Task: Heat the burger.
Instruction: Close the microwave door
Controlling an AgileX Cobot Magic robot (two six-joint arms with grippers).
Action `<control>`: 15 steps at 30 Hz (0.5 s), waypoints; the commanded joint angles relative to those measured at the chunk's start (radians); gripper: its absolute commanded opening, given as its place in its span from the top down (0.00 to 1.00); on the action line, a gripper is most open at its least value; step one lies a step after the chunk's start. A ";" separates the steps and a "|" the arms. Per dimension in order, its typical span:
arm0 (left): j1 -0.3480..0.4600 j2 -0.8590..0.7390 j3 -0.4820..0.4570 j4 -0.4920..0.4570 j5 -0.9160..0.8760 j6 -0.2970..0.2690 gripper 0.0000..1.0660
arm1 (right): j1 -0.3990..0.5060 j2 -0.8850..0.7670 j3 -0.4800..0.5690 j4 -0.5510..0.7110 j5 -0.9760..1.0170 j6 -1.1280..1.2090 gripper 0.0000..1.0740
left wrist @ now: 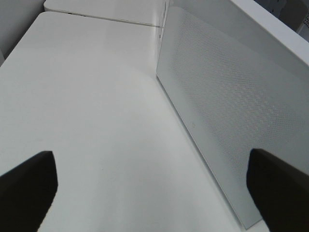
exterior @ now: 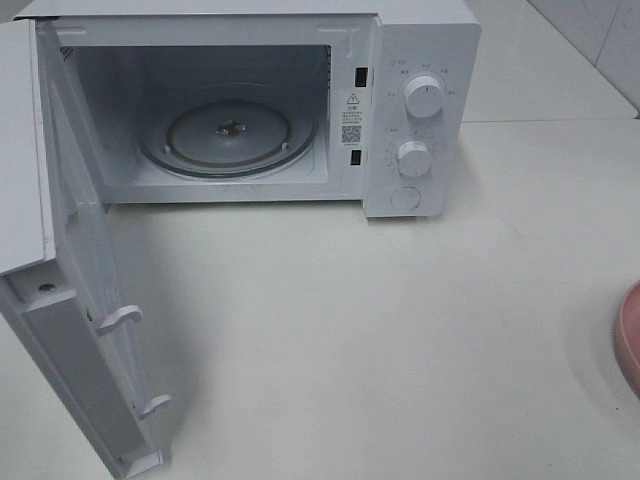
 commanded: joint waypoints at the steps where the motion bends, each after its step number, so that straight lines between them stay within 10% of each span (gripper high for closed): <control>1: 0.005 -0.004 0.003 -0.001 -0.001 0.001 0.06 | -0.006 -0.025 0.001 0.002 0.001 -0.006 0.32; 15: 0.005 0.060 -0.022 -0.013 -0.066 -0.002 0.17 | -0.006 -0.025 0.001 0.002 0.001 -0.006 0.32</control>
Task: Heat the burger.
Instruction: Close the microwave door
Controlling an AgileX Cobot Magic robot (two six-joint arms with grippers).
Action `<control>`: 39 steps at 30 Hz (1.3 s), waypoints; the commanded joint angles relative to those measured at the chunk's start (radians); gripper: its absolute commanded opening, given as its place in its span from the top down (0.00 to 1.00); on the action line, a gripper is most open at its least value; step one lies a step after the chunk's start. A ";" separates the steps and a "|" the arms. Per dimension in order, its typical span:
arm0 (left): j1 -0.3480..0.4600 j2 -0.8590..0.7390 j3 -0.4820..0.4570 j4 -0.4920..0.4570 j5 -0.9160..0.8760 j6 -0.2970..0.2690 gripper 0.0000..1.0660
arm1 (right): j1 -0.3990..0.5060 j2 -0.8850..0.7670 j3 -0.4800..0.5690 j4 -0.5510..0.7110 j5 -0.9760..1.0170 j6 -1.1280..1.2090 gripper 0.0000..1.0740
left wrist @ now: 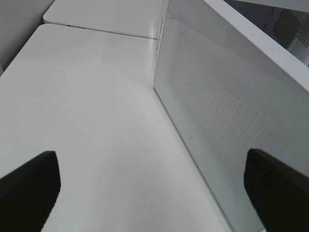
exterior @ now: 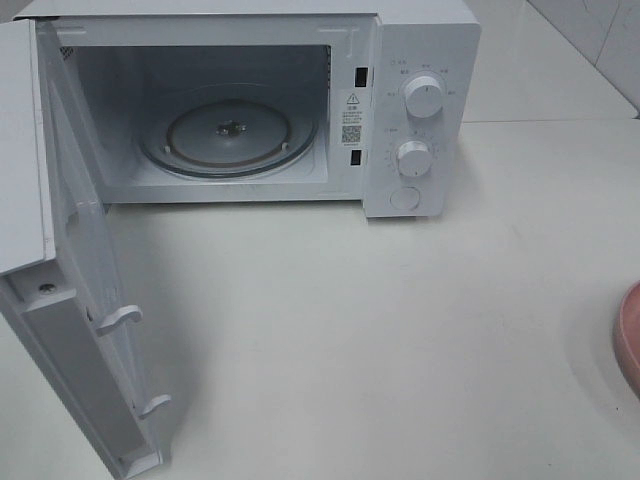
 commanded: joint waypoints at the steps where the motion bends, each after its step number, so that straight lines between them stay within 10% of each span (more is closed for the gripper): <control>1: 0.005 0.033 -0.009 -0.006 -0.024 -0.002 0.17 | -0.006 -0.025 0.001 0.002 0.001 -0.006 0.32; 19: -0.001 0.283 0.166 -0.015 -0.632 0.001 1.00 | -0.006 -0.025 0.001 0.002 0.001 -0.006 0.32; 37: -0.001 0.772 0.327 0.020 -1.443 -0.003 1.00 | -0.006 -0.025 0.001 0.002 0.001 -0.006 0.32; 39: -0.009 0.941 0.327 0.098 -1.626 -0.088 1.00 | -0.006 -0.025 0.001 0.002 0.001 -0.006 0.32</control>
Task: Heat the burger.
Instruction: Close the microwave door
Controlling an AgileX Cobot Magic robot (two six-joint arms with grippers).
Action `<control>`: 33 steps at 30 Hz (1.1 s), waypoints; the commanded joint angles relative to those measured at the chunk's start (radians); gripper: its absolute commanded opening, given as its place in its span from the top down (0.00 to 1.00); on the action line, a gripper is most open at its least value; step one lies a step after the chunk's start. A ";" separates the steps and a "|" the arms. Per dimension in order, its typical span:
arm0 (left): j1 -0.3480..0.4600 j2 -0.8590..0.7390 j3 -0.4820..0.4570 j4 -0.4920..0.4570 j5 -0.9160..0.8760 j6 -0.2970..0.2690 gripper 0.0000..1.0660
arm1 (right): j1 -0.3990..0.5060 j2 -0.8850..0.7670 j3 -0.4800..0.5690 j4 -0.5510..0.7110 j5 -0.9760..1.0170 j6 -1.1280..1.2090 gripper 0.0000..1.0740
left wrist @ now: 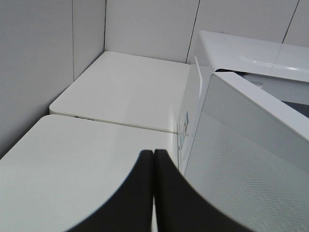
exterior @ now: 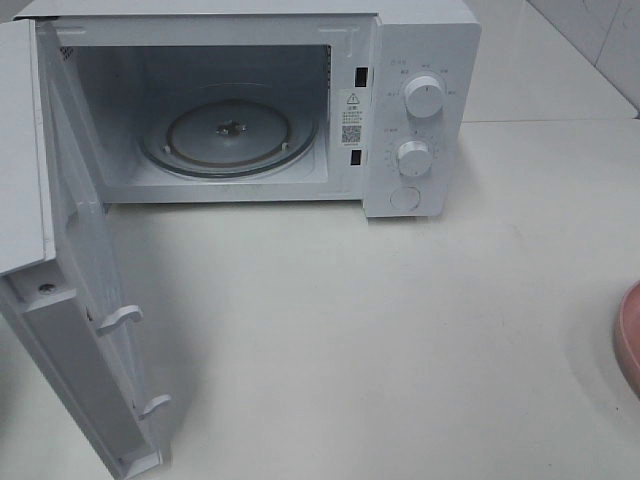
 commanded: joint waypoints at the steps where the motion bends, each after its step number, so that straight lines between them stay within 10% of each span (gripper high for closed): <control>1: -0.008 0.097 0.005 0.058 -0.134 -0.063 1.00 | -0.006 -0.025 0.001 0.002 0.001 -0.006 0.32; 8: -0.008 0.367 0.005 0.342 -0.365 -0.206 1.00 | -0.006 -0.025 0.001 0.002 0.001 -0.006 0.33; 19: -0.016 0.550 -0.026 0.512 -0.516 -0.276 1.00 | -0.006 -0.025 0.001 0.002 0.001 -0.006 0.33; 33: -0.329 0.628 -0.056 0.283 -0.517 -0.170 1.00 | -0.006 -0.025 0.001 0.002 0.001 -0.006 0.33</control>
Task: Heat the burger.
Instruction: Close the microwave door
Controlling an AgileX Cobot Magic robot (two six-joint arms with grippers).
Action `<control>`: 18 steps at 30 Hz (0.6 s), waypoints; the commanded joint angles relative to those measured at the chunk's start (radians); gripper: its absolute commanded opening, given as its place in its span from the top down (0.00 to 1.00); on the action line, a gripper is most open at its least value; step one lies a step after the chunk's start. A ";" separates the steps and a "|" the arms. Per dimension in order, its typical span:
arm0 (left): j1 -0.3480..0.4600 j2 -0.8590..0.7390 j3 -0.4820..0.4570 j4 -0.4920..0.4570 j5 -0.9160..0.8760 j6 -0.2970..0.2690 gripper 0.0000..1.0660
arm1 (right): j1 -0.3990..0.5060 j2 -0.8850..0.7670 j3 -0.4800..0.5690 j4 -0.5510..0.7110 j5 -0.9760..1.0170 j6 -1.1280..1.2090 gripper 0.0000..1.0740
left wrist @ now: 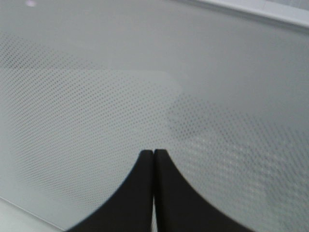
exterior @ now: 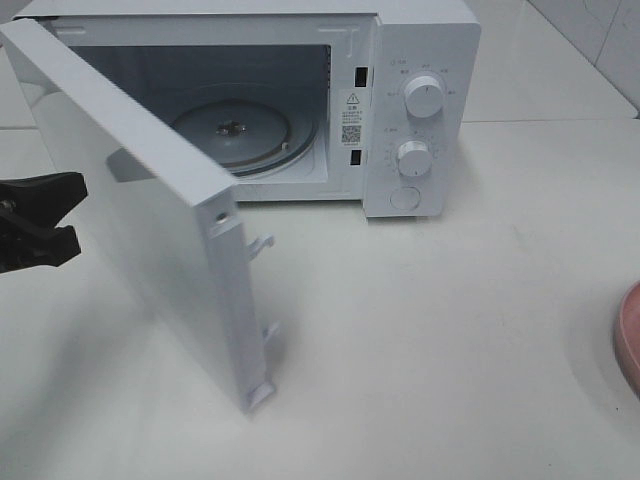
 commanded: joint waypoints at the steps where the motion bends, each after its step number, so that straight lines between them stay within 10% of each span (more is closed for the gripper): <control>1: -0.051 0.006 -0.016 -0.080 -0.017 0.034 1.00 | -0.006 -0.025 0.001 0.002 0.001 -0.006 0.33; 18: -0.319 0.119 -0.231 -0.361 0.106 0.125 1.00 | -0.006 -0.025 0.001 0.002 0.001 -0.006 0.33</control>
